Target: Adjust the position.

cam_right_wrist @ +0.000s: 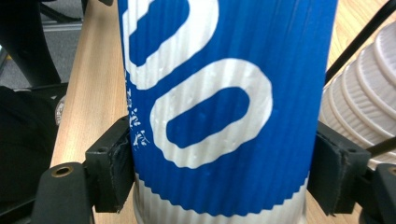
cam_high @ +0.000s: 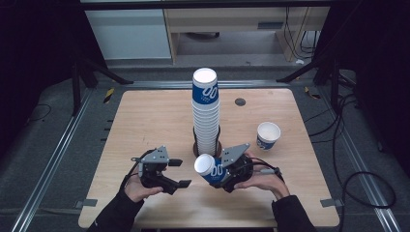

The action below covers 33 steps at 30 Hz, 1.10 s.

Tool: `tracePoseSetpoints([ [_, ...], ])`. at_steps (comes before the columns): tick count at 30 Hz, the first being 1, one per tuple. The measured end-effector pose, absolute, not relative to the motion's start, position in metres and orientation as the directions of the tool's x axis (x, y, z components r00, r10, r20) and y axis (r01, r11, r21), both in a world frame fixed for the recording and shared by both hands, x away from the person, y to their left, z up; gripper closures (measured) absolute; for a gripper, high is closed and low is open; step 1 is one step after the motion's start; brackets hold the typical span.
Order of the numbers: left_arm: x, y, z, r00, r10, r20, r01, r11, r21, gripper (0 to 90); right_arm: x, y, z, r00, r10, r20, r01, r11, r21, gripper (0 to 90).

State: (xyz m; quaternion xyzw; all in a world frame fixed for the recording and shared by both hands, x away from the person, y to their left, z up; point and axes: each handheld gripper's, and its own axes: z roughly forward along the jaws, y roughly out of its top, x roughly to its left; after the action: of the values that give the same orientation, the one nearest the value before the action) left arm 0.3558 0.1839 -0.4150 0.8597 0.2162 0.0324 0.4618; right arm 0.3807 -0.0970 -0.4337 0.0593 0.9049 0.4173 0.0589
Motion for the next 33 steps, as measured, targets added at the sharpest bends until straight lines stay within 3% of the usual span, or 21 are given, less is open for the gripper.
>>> tracePoseSetpoints([
  [33,0.354,0.159,-0.423,0.92,0.368,-0.132,0.338,-0.579,0.742,17.1,0.37,-0.056,-0.449,-0.992,0.069,-0.109,-0.022,0.741,0.671,21.4],
])
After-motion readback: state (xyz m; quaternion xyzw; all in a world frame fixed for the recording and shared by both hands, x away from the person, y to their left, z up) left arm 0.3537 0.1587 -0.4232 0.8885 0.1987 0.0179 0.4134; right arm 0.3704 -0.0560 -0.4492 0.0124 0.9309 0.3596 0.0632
